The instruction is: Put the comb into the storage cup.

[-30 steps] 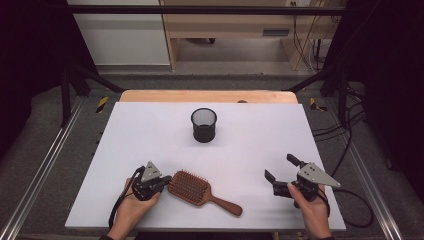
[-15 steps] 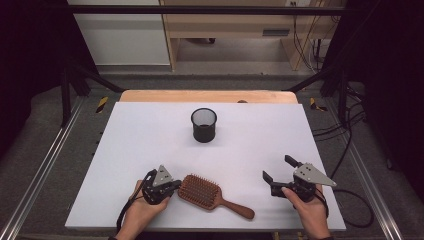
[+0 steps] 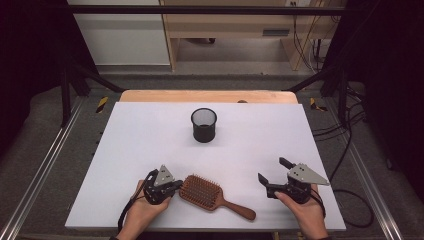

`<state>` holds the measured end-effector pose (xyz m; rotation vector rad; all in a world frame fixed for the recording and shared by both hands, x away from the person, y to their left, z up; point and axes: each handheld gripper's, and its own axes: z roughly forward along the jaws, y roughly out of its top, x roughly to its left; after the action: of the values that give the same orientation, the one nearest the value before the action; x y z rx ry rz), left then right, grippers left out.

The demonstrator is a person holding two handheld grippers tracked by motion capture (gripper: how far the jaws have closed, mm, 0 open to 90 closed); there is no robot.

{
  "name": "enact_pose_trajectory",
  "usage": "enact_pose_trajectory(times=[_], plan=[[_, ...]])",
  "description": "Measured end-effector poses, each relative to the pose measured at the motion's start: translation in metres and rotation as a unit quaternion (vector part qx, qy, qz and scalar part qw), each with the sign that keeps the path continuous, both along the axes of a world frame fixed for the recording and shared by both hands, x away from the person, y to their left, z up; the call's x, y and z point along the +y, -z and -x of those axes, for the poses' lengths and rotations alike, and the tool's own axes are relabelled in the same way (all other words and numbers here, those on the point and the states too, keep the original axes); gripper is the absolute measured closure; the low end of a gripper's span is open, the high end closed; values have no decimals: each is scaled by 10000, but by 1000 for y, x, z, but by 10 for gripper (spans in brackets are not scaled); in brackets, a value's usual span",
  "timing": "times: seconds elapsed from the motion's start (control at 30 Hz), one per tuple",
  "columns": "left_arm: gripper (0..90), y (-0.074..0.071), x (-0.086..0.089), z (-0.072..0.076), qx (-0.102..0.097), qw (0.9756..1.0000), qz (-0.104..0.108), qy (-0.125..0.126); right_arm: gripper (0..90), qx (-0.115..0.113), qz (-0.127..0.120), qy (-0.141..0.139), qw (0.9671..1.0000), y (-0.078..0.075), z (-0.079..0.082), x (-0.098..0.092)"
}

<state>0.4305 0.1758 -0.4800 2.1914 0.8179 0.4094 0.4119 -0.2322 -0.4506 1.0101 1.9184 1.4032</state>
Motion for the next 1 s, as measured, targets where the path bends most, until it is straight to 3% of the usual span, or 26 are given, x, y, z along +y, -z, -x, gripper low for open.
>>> enact_pose_trajectory(times=[0.2,0.53,0.6,0.7,0.77,0.87,0.9,0.93,1.0], plan=[[900,0,0,0,-8,10000,1,8,76,251,150,-187,9994,-4,1,5],[899,3,2,0,-47,10000,60,6,74,231,196,-333,9990,-11,4,15],[894,2,6,0,-118,9999,59,-87,69,196,206,-341,9990,-15,4,18],[875,-6,20,0,-346,9986,275,-301,75,160,272,-387,9988,-23,5,27],[852,-12,30,1,-554,9964,451,-453,83,173,340,-507,9980,-28,6,34],[766,-23,49,3,-972,9883,863,-794,92,269,540,-695,9958,-35,7,48],[731,-27,57,3,-1177,9837,970,-953,96,316,612,-735,9949,-37,7,51],[685,-30,62,4,-1301,9806,1029,-1046,96,390,743,-826,9930,-41,7,57],[557,-35,73,5,-1593,9710,1226,-1291,102,506,939,-946,9898,-45,8,66]])
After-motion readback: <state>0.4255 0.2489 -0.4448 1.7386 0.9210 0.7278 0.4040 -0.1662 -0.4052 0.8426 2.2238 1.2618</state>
